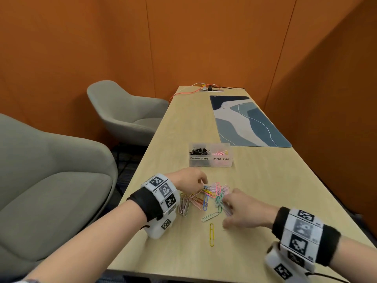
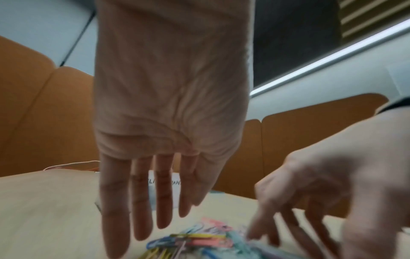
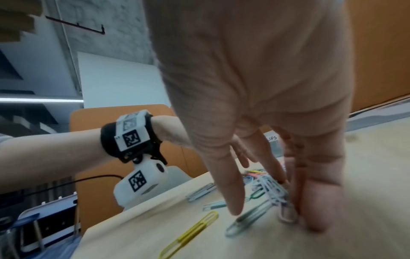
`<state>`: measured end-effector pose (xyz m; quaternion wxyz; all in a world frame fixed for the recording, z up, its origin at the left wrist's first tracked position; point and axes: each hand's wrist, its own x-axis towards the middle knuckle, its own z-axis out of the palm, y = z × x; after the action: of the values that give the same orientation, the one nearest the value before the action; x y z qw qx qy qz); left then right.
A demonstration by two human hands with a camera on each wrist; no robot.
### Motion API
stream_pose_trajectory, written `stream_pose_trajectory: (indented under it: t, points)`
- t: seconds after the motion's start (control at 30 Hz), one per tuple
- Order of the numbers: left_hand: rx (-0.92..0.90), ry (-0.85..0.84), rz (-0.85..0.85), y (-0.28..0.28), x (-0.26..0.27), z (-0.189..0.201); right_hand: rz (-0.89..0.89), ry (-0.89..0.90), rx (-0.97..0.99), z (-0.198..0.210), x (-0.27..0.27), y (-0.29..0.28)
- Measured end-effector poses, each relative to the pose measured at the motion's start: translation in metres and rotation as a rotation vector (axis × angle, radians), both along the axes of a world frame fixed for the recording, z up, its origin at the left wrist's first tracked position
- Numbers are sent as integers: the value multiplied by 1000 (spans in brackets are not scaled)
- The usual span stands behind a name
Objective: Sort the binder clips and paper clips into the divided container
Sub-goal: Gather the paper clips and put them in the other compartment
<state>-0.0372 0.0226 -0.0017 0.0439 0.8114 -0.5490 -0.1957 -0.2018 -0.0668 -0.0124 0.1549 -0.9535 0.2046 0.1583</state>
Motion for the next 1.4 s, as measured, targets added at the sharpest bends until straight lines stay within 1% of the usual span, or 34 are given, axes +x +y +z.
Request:
stream_pose_trajectory:
  t: [0.07,0.13,0.2,0.27,0.33,0.43,0.5,0.6,0.7,0.8,0.9,0.97,1.07,1.17,1.27,1.33,1.4]
  points:
    - [1,-2,64,11,-1,7,-12,-74,32,1,13,-2]
    - [107,29,168,25,-2,13,-122,-85,113,6,20,-11]
    - [285,49,250,40,-4,15,-232,-35,150,11,21,-18]
    - [395,35,284,48,-7,13,-278,45,136,10,23,-21]
    - [373,49,304,46,-9,8,-276,61,138,4,30,-18]
    - [263,76,308,31,-9,3,-249,5,162,-1,45,-11]
    - [203,124,296,22,-9,4,-245,6,155,1,55,-9]
    - [154,213,287,14,-5,8,-253,32,78,-2,67,-7]
    - [108,184,332,15,3,11,-205,54,-40,-8,73,-1]
    - [60,196,394,19,10,7,-152,-8,-61,-11,77,-1]
    - [54,167,392,23,12,4,-110,-87,-78,-12,78,-8]
    - [67,119,376,25,11,3,-75,-124,-93,-13,77,-11]
    - [118,29,335,23,5,2,-37,-167,-108,-14,76,-14]
    - [177,-13,291,17,-1,-4,-26,-230,-100,-14,75,-19]
    - [215,-45,259,9,-8,-8,-53,-305,-56,-12,71,-24]
    - [220,-60,247,4,-10,-11,-111,-355,7,-10,69,-30]
    - [226,-67,232,-2,-12,-12,-204,-408,110,-9,67,-39]
